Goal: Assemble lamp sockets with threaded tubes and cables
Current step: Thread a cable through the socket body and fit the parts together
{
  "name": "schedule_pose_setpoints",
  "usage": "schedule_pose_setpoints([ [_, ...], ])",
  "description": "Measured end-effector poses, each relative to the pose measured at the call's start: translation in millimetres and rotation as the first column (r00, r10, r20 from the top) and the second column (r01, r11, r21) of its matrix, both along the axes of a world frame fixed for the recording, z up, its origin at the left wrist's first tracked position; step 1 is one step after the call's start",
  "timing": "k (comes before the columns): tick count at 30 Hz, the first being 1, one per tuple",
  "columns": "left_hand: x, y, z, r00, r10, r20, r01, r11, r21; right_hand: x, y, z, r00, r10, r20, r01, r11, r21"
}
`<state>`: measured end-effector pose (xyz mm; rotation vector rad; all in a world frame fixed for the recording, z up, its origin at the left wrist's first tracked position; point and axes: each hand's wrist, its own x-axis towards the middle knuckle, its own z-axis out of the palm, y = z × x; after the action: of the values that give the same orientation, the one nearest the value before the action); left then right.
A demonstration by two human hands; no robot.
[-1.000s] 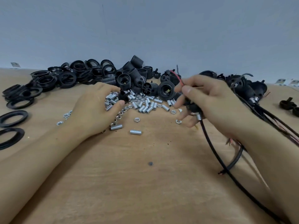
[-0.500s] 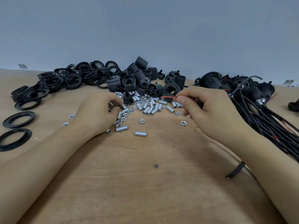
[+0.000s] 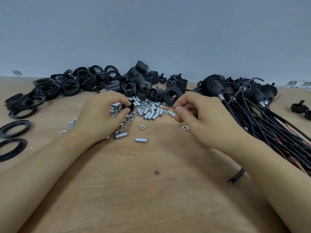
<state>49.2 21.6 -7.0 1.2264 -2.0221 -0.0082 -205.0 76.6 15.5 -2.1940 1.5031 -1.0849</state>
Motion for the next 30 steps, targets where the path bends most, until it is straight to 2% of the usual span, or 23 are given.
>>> schedule_pose_setpoints([
  [7,-3,3,-1,0.983,0.008,-0.185,0.0,0.999,0.044,1,2,0,0.999,0.022,0.04,-0.022,1.0,0.007],
  [11,-3,3,1,0.997,-0.014,-0.082,0.014,1.0,-0.005,1,4,2,0.997,0.024,0.077,-0.022,0.999,-0.024],
  [14,0,-1,2,0.999,0.029,-0.02,-0.03,0.999,-0.015,3,6,4,0.993,0.052,0.104,-0.045,0.997,-0.065],
  [17,5,-7,1,0.991,0.099,0.088,-0.106,0.992,0.076,4,7,4,0.997,0.043,0.061,-0.04,0.998,-0.049],
  [22,-4,-12,-1,0.993,-0.005,0.115,-0.014,0.987,0.162,9,7,1,0.998,0.058,0.006,-0.058,0.998,-0.029],
  [25,-7,-14,-4,0.984,0.019,0.178,-0.058,0.973,0.222,11,7,0,0.997,0.075,-0.017,-0.075,0.997,-0.017],
  [27,-6,-17,-5,0.988,0.056,0.143,-0.088,0.971,0.224,11,7,-1,0.996,0.081,-0.033,-0.081,0.997,-0.011],
  [30,-2,-19,-4,0.995,0.101,-0.013,-0.098,0.988,0.115,10,6,-1,0.997,0.077,-0.02,-0.077,0.997,-0.015],
])
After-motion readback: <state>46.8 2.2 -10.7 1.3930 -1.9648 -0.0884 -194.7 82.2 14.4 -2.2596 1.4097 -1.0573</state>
